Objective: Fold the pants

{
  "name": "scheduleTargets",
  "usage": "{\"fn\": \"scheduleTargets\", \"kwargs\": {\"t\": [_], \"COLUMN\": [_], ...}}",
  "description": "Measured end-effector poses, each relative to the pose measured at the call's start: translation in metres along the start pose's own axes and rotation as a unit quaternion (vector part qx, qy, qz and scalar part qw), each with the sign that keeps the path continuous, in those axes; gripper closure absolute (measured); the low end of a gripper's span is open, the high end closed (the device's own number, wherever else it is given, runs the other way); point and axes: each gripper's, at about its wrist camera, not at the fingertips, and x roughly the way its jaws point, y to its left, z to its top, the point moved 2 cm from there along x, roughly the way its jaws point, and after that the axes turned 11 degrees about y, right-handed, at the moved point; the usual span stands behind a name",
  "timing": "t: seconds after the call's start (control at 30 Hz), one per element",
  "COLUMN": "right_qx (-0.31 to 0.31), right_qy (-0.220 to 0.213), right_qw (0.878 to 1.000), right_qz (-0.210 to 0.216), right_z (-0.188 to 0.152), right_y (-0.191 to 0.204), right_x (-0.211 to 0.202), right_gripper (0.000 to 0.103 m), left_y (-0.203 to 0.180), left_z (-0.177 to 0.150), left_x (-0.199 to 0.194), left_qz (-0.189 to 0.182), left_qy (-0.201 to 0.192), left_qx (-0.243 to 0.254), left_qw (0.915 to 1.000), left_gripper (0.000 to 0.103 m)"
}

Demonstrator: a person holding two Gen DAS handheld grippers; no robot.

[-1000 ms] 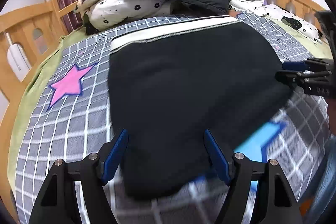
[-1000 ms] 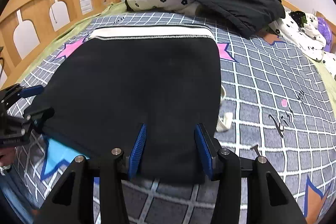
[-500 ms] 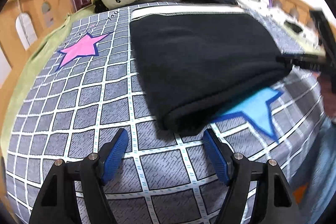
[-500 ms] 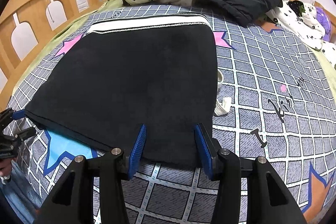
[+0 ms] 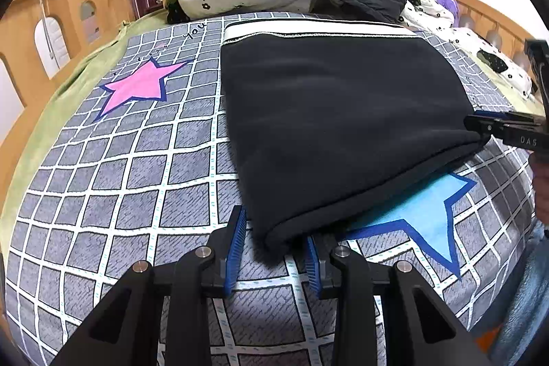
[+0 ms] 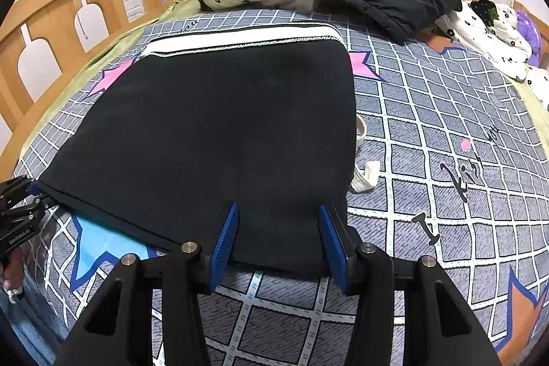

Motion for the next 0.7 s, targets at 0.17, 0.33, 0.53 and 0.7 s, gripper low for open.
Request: {"fn": "scheduleTargets", "kwargs": {"t": [0.17, 0.33, 0.53, 0.7], "right_qx": [-0.001, 0.012, 0.032, -0.005], "right_qy": [-0.001, -0.027, -0.05, -0.06], "right_qw": [1.0, 1.0, 0.998, 0.997], "right_qz": [0.001, 0.002, 0.022, 0.053], "right_z": [0.002, 0.005, 0.013, 0.013], "right_y": [0.0, -0.009, -0.012, 0.012], "right_x": [-0.002, -0.015, -0.019, -0.021], "right_gripper": [0.054, 0.054, 0.054, 0.054], "left_y": [0.002, 0.018, 0.017, 0.002], "left_z": [-0.004, -0.008, 0.016, 0.037], "left_x": [-0.009, -0.048, -0.047, -0.023], "left_qz": [-0.026, -0.089, -0.095, -0.079], "left_qy": [0.019, -0.03, -0.041, -0.012], "left_qx": [0.005, -0.023, -0.053, -0.059], "left_qw": [0.9995, 0.9954, 0.9933, 0.995], "left_gripper": [0.071, 0.058, 0.052, 0.052]}}
